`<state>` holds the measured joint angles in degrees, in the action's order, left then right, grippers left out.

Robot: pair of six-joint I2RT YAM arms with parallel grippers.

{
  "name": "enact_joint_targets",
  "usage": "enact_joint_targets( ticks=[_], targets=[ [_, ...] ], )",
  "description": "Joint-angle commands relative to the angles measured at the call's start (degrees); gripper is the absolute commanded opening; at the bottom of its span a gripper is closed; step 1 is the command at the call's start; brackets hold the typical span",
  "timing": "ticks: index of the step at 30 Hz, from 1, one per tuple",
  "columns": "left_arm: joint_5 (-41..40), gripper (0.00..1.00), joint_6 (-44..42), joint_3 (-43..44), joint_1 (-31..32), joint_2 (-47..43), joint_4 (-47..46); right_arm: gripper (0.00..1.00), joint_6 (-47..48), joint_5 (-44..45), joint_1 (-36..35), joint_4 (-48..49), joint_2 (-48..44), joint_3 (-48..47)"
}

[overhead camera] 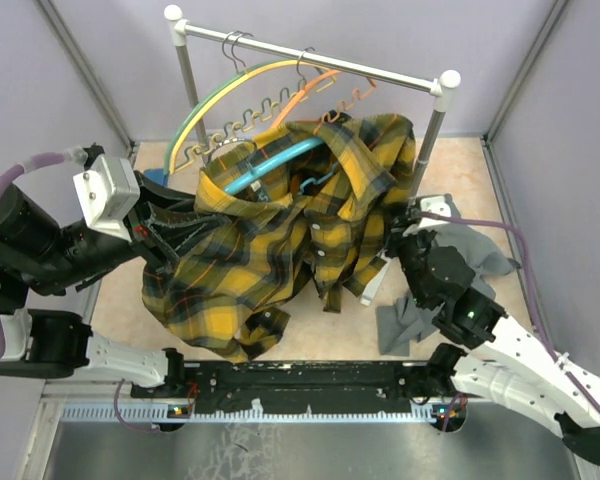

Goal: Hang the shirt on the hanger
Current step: Adjust the shirt on the hanger.

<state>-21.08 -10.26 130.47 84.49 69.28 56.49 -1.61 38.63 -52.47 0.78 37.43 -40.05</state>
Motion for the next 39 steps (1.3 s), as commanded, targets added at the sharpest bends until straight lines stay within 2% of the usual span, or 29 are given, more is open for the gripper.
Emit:
enact_joint_targets(
  ticks=[1, 2, 8, 13, 20, 24, 25, 28, 30, 33, 39],
  targets=[
    [6.51, 0.0, 1.46, -0.89, -0.18, -2.55, -2.99, 0.08, 5.39, 0.63, 4.96, 3.6, -3.77, -2.23],
    [7.03, 0.0, 1.64, -1.85, -0.13, -3.14, -3.04, 0.0, 7.18, 0.51, 5.22, 3.2, -5.05, -2.34],
    [9.05, 0.0, 2.55, -5.64, -0.15, -4.85, -2.04, 0.0, 16.63, -0.07, 5.26, -4.86, -9.16, -9.07],
    [9.69, 0.0, 2.56, -4.85, -0.16, -5.17, -1.95, 0.0, 20.71, 10.32, 5.26, -14.34, -6.9, -17.18],
    [8.95, 0.0, 2.71, -5.02, -0.11, -6.01, -2.04, 0.0, 11.48, 22.87, 5.27, -27.6, -5.98, -18.53],
    [8.26, 0.0, 3.19, -4.92, -0.12, -6.23, -1.28, 0.0, 6.28, 25.33, 5.26, -32.7, -7.25, -20.22],
    [7.64, 0.0, 3.27, -5.07, -0.11, -6.45, -1.2, 0.03, 5.33, 24.06, 5.25, -35.16, -7.38, -21.85],
    [4.4, 0.0, 3.75, -6.07, -0.12, -6.67, -0.66, 0.4, 6.82, 10.34, 5.22, -38.88, -8.21, -27.44],
    [1.71, 0.0, 4.09, -8.08, -0.11, -6.85, -1.1, 0.53, 7.74, 0.48, 5.24, -39.99, -9.14, -30.56],
    [-1.73, 0.0, 4.79, -12.06, -0.11, -7.5, -2.92, 0.59, 7.09, -10.79, 5.27, -40.18, -10.58, -34.39],
    [-8.03, 0.0, 6.83, -20.1, -0.11, -7.93, -7.47, 0.66, -0.17, -21.71, 5.26, -35.93, -10.11, -35.14]
  ],
)
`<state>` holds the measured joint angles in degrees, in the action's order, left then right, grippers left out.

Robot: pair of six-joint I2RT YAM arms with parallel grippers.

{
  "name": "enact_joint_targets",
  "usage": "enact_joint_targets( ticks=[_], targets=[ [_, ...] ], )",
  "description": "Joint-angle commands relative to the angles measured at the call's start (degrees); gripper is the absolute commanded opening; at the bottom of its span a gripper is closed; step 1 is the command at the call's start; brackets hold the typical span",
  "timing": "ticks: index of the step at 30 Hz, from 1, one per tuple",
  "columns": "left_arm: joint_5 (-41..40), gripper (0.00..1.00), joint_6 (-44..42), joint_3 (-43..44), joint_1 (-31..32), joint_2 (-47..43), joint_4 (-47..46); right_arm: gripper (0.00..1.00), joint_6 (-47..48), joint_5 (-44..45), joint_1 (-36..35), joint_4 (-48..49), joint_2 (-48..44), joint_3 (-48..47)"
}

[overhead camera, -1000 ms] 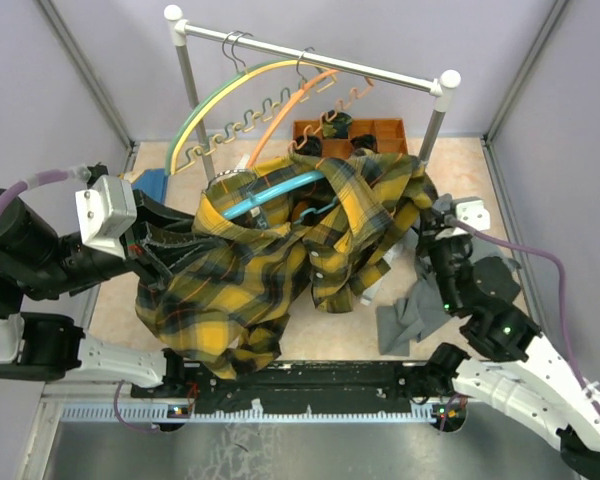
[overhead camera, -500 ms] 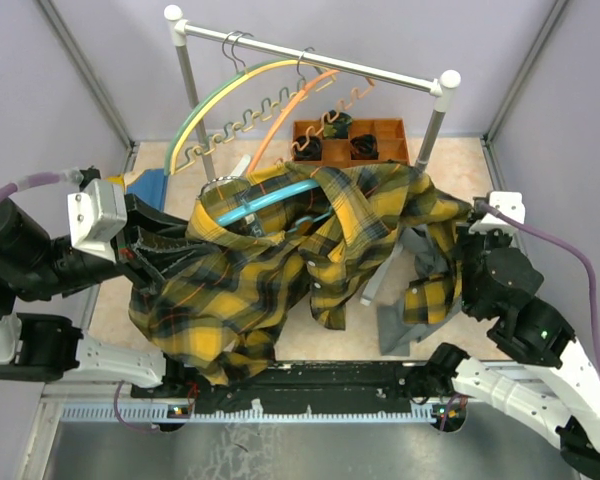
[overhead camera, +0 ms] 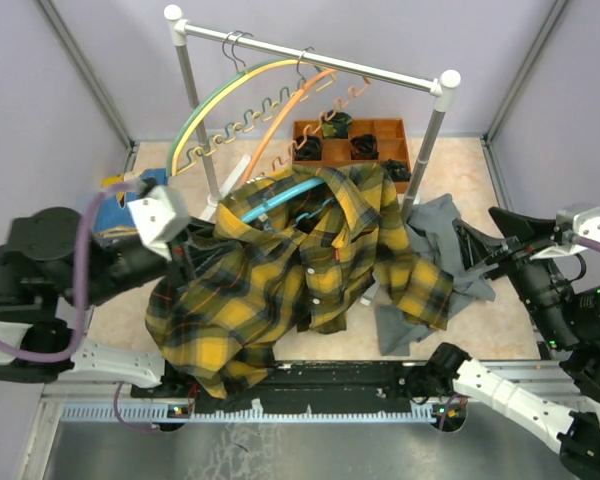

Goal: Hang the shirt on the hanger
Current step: Adjust the shirt on the hanger.

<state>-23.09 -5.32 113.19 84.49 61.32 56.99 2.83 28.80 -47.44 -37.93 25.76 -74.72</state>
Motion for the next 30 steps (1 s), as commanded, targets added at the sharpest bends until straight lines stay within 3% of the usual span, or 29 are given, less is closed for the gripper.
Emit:
enact_joint_targets(
  ticks=[1, 6, 11, 23, 30],
  targets=[
    [-6.59, 0.0, 2.31, -3.4, -0.11, 0.3, -8.21, 0.67, -5.88, -13.19, 0.22, 3.75, 2.25, -0.39],
    [-8.67, 0.0, 4.42, -5.15, -0.11, 2.33, -8.26, 0.78, -10.39, -19.19, 0.22, 9.34, 6.09, 0.09],
    [-10.87, 0.0, 5.73, -6.34, -0.11, 4.52, -8.11, 0.82, -11.56, -24.6, 0.24, 13.03, 9.18, 3.04],
    [-13.64, 0.0, 6.9, -5.38, -0.11, 10.13, -4.8, 0.75, -6.77, -25.7, 0.22, 18.02, 12.53, 8.09],
    [-12.61, 0.0, 6.91, -4.83, -0.12, 12.23, -4.77, 0.69, -3.49, -22.14, 0.23, 19.8, 14.69, 12.71]
  ],
)
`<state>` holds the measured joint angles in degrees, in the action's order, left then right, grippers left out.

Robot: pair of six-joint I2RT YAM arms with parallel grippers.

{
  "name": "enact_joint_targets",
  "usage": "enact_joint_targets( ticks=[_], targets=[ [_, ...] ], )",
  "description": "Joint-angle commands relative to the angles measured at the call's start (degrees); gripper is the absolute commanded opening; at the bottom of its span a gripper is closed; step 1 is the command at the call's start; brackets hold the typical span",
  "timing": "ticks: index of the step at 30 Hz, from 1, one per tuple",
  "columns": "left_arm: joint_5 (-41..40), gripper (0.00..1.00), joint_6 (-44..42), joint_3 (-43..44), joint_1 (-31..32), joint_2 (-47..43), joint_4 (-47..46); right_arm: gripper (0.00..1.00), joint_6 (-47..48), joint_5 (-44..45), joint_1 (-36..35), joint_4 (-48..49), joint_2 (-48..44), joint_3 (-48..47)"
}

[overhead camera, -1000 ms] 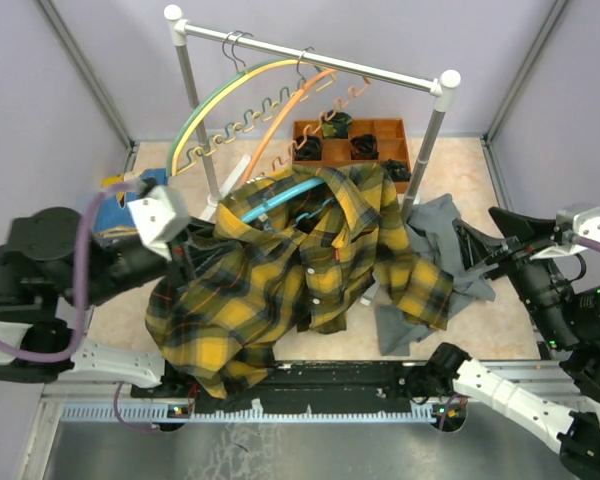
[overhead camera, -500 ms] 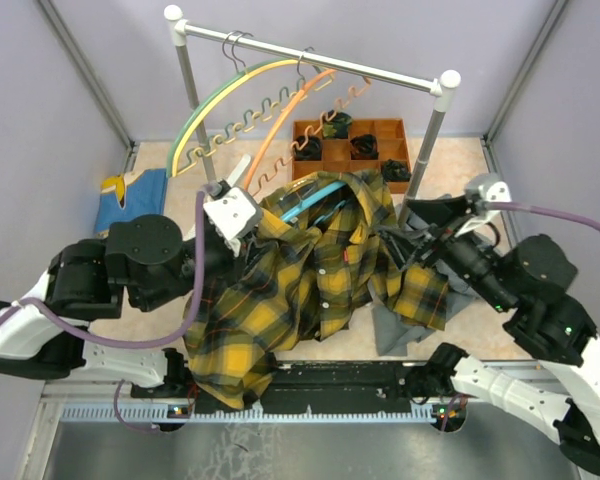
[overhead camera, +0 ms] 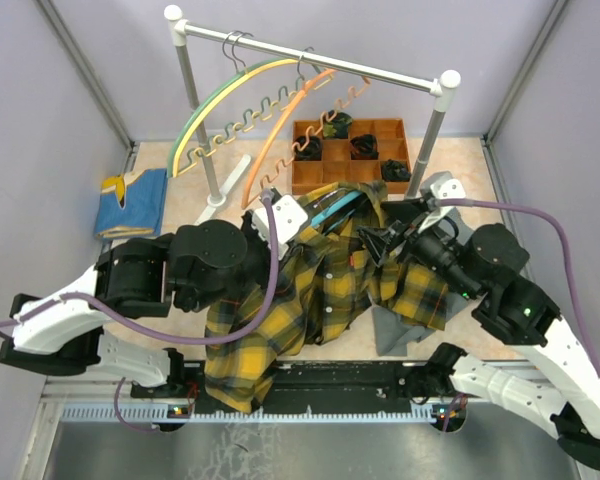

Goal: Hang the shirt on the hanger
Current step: Adjust the shirt on the hanger.

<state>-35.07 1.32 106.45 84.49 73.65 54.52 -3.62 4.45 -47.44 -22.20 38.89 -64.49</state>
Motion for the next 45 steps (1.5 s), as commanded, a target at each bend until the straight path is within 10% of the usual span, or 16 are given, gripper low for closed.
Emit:
enact_joint_targets(
  ticks=[1, 10, 22, 32, 37, 45],
  targets=[
    [-0.62, 0.0, 0.26, 1.96, -0.11, 0.06, -2.51, 0.64, 3.18, 3.71, 0.2, 4.24, 1.88, 2.89],
    [-2.22, 0.0, 1.34, 1.3, -0.11, 0.84, -0.54, 0.0, 4.51, 12.14, 0.24, 5.06, 1.69, 1.69],
    [-4.63, 0.0, 3.27, 1.69, -0.32, 4.05, 4.65, 0.0, 8.35, 24.72, 0.23, -0.83, -1.19, -4.39],
    [-4.66, 0.0, 2.5, 1.33, -0.82, 0.73, -1.01, 0.0, 5.9, -1.53, 0.19, -10.19, -0.88, 0.18],
    [-0.09, 0.0, 0.46, -0.62, -0.85, -1.2, -4.49, 0.33, 6.81, -21.5, 0.24, -9.58, 1.64, 2.22],
    [7.25, 0.0, -1.35, -8.67, -0.82, -7.08, -6.1, 0.59, 14.46, -19.14, 0.24, -11.64, -8.66, -3.0]
  ],
)
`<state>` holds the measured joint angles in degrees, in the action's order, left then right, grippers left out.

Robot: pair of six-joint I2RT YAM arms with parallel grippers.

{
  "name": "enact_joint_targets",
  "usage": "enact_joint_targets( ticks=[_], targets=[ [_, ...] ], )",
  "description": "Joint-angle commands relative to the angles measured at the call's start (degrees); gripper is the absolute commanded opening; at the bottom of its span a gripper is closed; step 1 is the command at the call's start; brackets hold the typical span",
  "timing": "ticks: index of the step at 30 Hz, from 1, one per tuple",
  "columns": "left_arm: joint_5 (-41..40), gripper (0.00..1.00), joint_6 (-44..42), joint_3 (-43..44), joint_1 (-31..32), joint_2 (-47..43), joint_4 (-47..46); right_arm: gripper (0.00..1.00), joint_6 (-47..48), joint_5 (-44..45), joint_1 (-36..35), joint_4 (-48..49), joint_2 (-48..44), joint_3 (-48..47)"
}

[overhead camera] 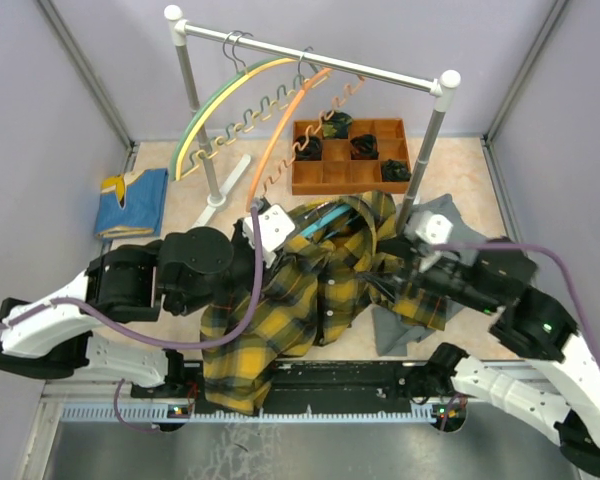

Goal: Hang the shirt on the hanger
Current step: Adjust the shirt on the hanger.

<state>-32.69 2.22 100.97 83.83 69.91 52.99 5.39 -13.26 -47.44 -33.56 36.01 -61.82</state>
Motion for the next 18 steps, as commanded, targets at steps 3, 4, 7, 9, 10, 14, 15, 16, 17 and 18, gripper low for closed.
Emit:
enact_joint_targets(
  ticks=[3, 4, 7, 9, 10, 14, 15, 16, 17, 18],
  targets=[
    [13.46, 0.0, -4.38, -7.18, -0.18, -6.54, -5.33, 0.61, 10.41, 0.4, 0.24, -7.3, -7.34, -8.91],
    [15.87, 0.0, -4.75, -7.98, -0.19, -7.22, -5.37, 0.61, 12.02, 0.6, 0.24, -9.8, -7.8, -9.67],
    [23.02, 0.0, -5.67, -9.05, -0.17, -8.66, -4.75, 0.66, 15.35, -0.11, 0.24, -15.24, -10.15, -11.11],
    [26.25, 0.0, -6.13, -9.1, -0.16, -9.07, -3.97, 0.68, 15.63, -1.17, 0.24, -18.1, -11.35, -12.31],
    [28.0, 0.0, -6.38, -9.0, -0.16, -9.34, -3.55, 0.68, 15.54, -1.74, 0.24, -19.51, -11.54, -13.28],
    [34.47, 0.0, -7.03, -8.95, -0.2, -10.28, -3.28, 0.69, 15.81, -4.55, 0.2, -24.33, -11.21, -14.8],
    [35.78, 0.0, -7.19, -8.87, -0.17, -10.42, -3.2, 0.69, 16.06, -5.34, 0.19, -25.02, -10.95, -14.8],
    [36.68, 0.0, -7.22, -8.81, -0.16, -10.36, -2.96, 0.69, 16.18, -6.12, 0.24, -25.29, -10.85, -14.7],
    [37.43, 0.0, -7.23, -8.71, -0.16, -10.26, -2.73, 0.7, 16.41, -7.29, 0.24, -25.39, -10.76, -14.53],
    [38.43, 0.0, -7.18, -8.73, -0.16, -10.02, -2.51, 0.69, 16.78, -9.11, 0.2, -25.45, -10.57, -14.3]
  ],
)
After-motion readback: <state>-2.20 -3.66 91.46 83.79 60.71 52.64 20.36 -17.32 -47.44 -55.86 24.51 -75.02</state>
